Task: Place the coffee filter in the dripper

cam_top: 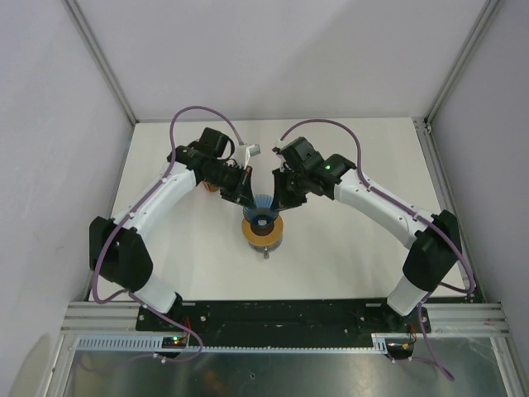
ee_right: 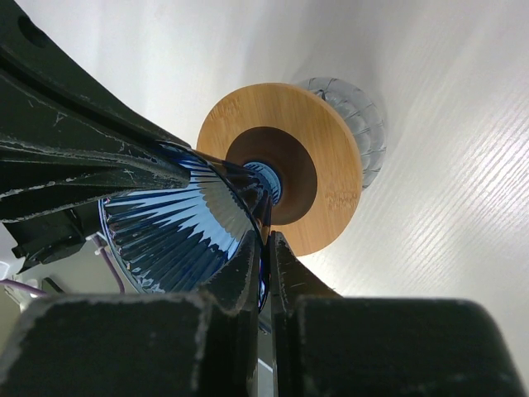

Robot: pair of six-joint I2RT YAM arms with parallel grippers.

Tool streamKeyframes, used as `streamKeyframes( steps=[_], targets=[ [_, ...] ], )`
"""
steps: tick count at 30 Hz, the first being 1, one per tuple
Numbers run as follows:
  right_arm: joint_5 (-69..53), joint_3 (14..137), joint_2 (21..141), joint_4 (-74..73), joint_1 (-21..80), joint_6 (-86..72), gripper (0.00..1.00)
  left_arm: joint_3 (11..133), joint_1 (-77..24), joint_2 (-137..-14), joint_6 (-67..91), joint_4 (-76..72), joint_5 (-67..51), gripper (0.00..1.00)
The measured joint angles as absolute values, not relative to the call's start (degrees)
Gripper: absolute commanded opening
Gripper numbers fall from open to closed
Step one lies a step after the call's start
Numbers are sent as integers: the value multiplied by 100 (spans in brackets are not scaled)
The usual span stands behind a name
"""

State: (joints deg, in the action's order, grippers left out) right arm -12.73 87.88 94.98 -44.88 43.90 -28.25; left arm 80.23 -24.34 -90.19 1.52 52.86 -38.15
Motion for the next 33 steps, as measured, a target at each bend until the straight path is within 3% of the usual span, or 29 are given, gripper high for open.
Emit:
streamKeyframes(
  steps=[33],
  targets=[
    [-1542,8523,9432,-4145,4285,-2853,0,7682,-2296,-8908,145,4960,-4075,0]
  ],
)
